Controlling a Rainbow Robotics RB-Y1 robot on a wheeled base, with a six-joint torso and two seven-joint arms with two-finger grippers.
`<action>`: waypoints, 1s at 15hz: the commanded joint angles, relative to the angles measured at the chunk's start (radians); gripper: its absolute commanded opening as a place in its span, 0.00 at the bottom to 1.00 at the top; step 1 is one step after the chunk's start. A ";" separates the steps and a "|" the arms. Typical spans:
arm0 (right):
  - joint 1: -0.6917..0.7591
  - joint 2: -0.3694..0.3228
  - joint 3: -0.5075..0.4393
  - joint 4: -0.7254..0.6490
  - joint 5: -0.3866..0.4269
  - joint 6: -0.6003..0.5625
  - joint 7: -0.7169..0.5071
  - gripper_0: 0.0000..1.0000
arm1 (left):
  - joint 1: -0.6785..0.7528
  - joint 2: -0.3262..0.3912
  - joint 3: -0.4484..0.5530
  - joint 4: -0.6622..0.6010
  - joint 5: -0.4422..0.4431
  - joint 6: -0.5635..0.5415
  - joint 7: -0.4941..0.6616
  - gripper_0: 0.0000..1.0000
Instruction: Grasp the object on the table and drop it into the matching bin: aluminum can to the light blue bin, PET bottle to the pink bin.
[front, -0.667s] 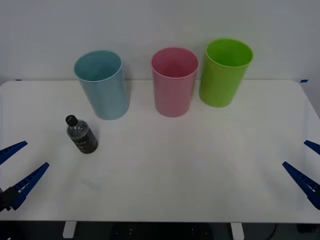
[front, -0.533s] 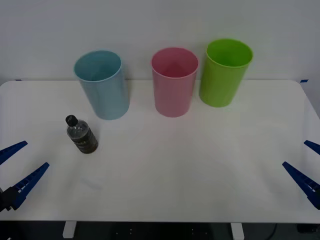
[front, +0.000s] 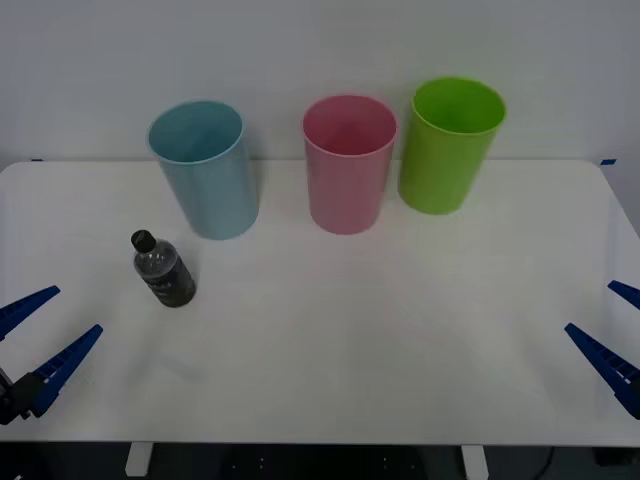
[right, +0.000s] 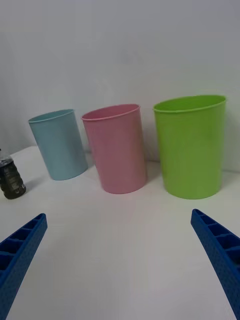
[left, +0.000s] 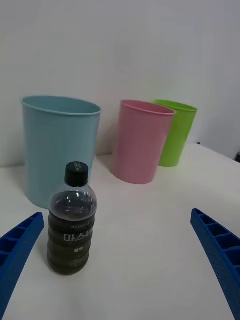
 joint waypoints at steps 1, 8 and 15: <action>0.000 0.000 0.000 0.000 0.000 0.000 0.000 1.00 | -0.006 0.000 -0.007 0.008 -0.024 0.027 0.000 1.00; 0.000 0.000 0.000 0.000 0.000 0.000 0.000 1.00 | -0.033 0.000 -0.068 0.055 -0.067 0.216 -0.006 1.00; 0.000 0.000 0.000 0.000 0.000 0.000 0.000 1.00 | -0.049 0.000 -0.152 0.057 -0.168 0.397 -0.032 1.00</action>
